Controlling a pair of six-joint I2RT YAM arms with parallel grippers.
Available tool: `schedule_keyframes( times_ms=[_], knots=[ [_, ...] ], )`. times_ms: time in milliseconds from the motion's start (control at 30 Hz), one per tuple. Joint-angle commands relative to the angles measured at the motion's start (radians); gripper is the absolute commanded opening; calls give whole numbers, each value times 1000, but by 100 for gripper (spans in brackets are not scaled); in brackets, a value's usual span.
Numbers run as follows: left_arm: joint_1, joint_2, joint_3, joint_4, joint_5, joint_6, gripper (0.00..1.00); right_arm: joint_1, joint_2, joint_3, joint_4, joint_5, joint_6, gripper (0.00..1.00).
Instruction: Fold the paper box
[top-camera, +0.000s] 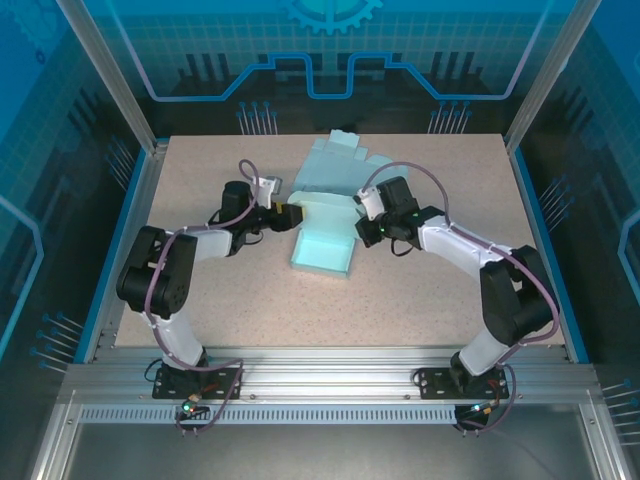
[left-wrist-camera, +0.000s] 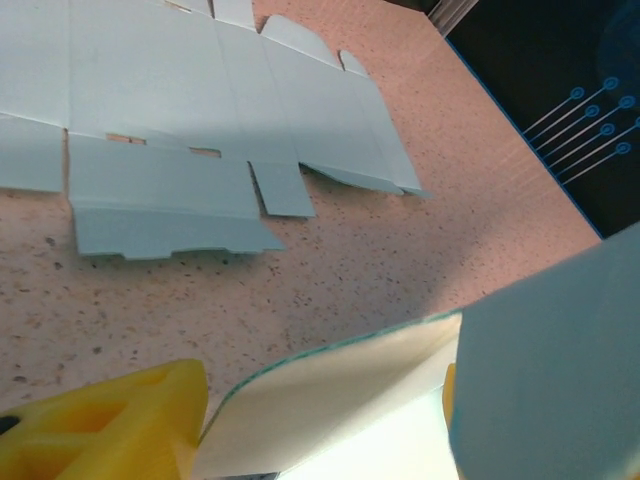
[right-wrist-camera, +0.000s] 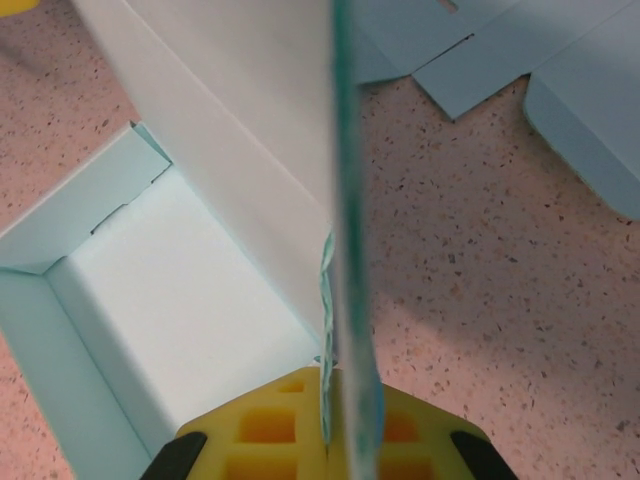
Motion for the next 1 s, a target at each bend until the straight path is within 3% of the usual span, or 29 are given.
schedule_keyframes(
  times_ms=[0, 233, 400, 533, 600, 700, 967],
  knots=[
    [-10, -4, -40, 105, 65, -33, 61, -19, -37, -19, -19, -49, -33, 0],
    [-17, -1, -41, 89, 125, -9, 41, -37, -41, -24, -18, -43, -22, 0],
    [-42, -16, -72, 116, 80, 8, 34, -38, -40, -18, -23, -13, 3, 0],
    [-103, -60, -121, 147, -75, 48, 24, -30, -41, -19, -14, 22, 70, 0],
    [-160, -86, -143, 160, -221, 79, 16, -15, -43, -22, -7, 67, 119, 0],
    [-237, -108, -159, 203, -372, 109, 15, 16, -50, -33, 9, 149, 175, 0],
    [-370, -121, -102, 199, -569, 153, 10, 120, -50, -50, 84, 346, 201, 0]
  ],
)
